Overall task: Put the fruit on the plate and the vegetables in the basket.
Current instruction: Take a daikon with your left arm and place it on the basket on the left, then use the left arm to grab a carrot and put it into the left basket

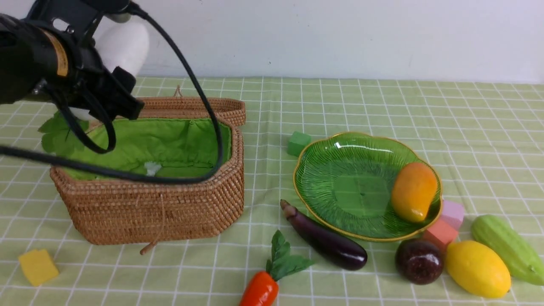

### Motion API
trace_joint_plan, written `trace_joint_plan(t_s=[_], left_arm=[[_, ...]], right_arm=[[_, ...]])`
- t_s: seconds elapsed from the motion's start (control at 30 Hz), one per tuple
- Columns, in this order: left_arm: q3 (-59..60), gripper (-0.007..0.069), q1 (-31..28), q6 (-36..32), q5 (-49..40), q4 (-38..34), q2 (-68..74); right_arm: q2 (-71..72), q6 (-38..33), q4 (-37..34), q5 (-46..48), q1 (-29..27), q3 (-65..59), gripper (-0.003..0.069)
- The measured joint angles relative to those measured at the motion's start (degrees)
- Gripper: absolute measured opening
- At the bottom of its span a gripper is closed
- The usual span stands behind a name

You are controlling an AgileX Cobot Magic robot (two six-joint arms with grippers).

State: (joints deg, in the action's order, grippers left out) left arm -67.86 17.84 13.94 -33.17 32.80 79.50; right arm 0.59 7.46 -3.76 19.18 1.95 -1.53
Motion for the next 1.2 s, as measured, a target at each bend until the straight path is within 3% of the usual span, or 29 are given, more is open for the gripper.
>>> trace_joint_plan(t_s=[0.27, 0.53, 0.7, 0.83, 1.07, 1.2], left_arm=[[0.0, 0.0522, -0.3, 0.3, 2.4, 5.0, 10.2], [0.0, 0.0522, 1.9, 0.8, 3.8, 4.6, 11.1], [0.0, 0.0629, 2.0, 0.9, 0.2, 0.0, 11.1], [0.0, 0.0669, 2.0, 0.6, -5.4, -5.6, 10.0], [0.0, 0.0636, 2.0, -4.0, -10.2, -16.5, 3.7], [0.0, 0.0575, 2.0, -11.6, -17.6, -36.0, -3.9]], right_arm=[[0.0, 0.0, -0.1, 0.0, 0.0, 0.0, 0.0242], [0.0, 0.0, -0.1, 0.0, 0.0, 0.0, 0.0242], [0.0, 0.0, -0.2, 0.0, 0.0, 0.0, 0.0242], [0.0, 0.0, -0.2, 0.0, 0.0, 0.0, 0.0242], [0.0, 0.0, -0.2, 0.0, 0.0, 0.0, 0.0242], [0.0, 0.0, -0.2, 0.0, 0.0, 0.0, 0.0242]])
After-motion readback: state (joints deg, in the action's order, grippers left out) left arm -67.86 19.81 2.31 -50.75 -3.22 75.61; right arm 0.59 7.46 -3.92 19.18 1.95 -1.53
